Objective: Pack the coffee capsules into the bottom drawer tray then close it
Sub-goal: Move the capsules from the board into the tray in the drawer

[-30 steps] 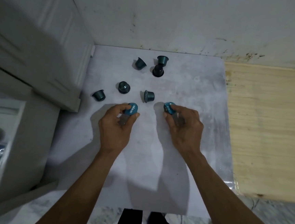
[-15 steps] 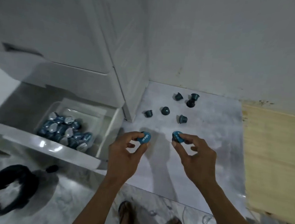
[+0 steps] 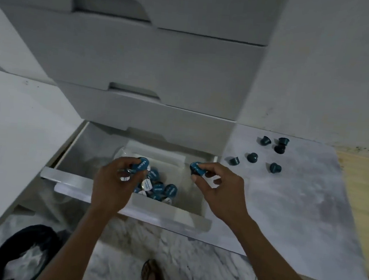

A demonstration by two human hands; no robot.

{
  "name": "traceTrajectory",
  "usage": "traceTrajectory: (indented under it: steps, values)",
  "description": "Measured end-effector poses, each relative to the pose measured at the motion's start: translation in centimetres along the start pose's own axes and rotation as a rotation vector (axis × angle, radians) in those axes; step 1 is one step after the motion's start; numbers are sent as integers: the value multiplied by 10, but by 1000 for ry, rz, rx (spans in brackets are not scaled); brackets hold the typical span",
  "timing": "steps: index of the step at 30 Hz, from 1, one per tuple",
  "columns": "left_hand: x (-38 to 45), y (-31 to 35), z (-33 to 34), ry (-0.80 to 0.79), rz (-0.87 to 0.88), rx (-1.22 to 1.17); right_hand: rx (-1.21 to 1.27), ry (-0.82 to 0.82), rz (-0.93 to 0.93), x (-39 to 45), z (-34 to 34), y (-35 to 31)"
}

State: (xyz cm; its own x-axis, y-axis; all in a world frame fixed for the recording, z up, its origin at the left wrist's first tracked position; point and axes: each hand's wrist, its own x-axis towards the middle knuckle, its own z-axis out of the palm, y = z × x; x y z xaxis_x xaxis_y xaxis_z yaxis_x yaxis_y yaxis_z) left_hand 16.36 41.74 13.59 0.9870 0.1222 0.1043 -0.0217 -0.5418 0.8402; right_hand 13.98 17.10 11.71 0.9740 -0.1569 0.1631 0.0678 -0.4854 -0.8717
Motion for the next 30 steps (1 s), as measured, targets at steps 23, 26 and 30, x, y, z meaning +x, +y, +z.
traceTrajectory:
  steps: [23, 26, 30]
  values:
    - [119, -72, 68, -658, 164, 325, -583, -358, 227, 56, 113, 30]
    - [119, -72, 77, -717, 147, 367, -668, -424, 216, 59, 114, 33]
    - [117, -78, 86, -758, 172, 401, -702, -444, 189, 61, 117, 36]
